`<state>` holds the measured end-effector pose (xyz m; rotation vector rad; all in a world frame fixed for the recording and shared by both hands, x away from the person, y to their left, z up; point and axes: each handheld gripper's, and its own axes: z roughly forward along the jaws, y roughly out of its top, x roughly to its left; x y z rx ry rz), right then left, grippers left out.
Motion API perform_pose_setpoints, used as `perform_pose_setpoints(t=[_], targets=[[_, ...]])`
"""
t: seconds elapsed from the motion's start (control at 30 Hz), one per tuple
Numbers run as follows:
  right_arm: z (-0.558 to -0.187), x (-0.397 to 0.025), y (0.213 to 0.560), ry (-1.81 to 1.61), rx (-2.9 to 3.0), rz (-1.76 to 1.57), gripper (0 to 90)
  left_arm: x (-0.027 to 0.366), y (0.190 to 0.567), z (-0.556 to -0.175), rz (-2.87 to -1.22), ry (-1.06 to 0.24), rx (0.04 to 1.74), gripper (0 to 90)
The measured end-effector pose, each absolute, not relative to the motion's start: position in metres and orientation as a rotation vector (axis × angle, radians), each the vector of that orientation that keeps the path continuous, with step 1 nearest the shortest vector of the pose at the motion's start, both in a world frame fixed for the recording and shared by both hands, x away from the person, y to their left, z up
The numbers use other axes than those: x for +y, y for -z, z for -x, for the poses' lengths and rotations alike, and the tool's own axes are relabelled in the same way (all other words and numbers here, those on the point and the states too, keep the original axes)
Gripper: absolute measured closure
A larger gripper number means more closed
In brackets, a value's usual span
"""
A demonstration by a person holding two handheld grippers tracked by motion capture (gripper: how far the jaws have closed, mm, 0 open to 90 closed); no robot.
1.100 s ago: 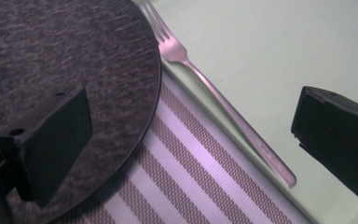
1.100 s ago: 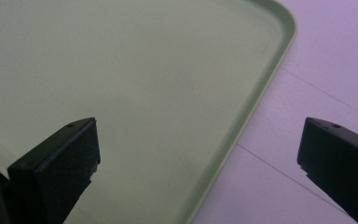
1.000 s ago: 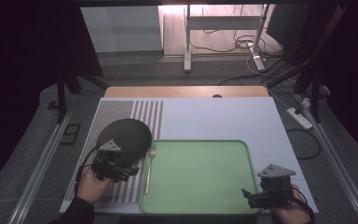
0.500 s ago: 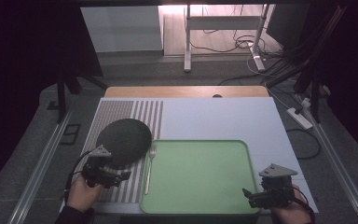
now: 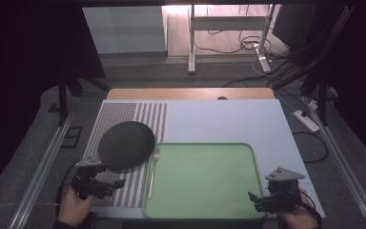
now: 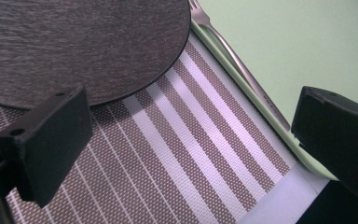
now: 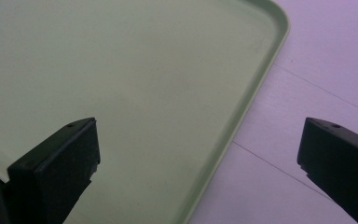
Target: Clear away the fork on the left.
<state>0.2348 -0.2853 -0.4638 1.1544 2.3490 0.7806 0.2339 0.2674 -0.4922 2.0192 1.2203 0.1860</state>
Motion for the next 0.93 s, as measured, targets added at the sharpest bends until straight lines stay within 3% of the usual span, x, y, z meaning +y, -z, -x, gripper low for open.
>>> perform_pose_setpoints(t=[0.93], targets=[[-0.235,-0.285,0.464,-0.771,2.341,-1.163,0.0,0.277,0.487,-0.212,-2.037,-0.263,1.26,0.0]])
